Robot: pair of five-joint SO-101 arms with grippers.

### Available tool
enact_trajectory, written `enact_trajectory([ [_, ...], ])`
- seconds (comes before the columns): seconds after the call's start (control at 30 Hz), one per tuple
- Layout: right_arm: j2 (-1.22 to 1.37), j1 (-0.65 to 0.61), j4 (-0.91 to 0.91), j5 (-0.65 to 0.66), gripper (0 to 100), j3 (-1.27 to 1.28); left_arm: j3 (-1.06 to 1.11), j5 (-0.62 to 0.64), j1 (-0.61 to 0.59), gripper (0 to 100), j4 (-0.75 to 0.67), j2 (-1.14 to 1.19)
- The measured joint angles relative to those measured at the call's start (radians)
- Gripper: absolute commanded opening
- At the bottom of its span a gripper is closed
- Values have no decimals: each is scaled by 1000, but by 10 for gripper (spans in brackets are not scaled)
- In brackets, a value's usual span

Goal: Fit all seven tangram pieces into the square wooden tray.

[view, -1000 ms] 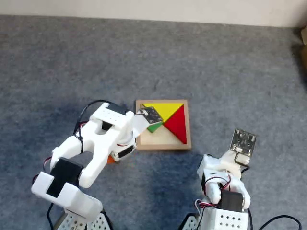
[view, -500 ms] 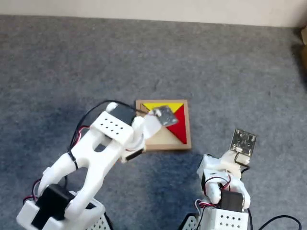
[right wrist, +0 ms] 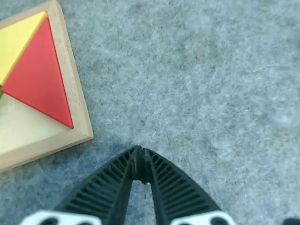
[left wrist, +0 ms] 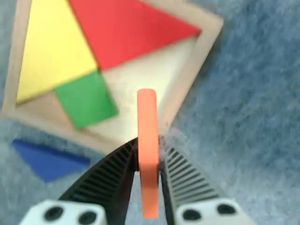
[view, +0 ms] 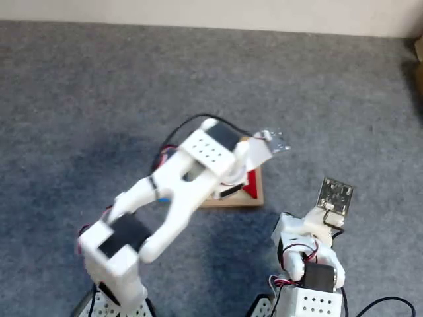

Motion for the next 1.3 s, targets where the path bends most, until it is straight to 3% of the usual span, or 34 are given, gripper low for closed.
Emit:
enact_trajectory([
  [0.53,0,0,0,0,5,0,-597,0,12,17,241,519],
  [0.77,0,0,0,0,5,0,-651,8,9,144,255,560],
  [1.03,0,0,0,0,5,0,-697,72,-14,151,258,560],
  [1.3,0,0,0,0,5,0,-760,74,-112,151,258,560],
])
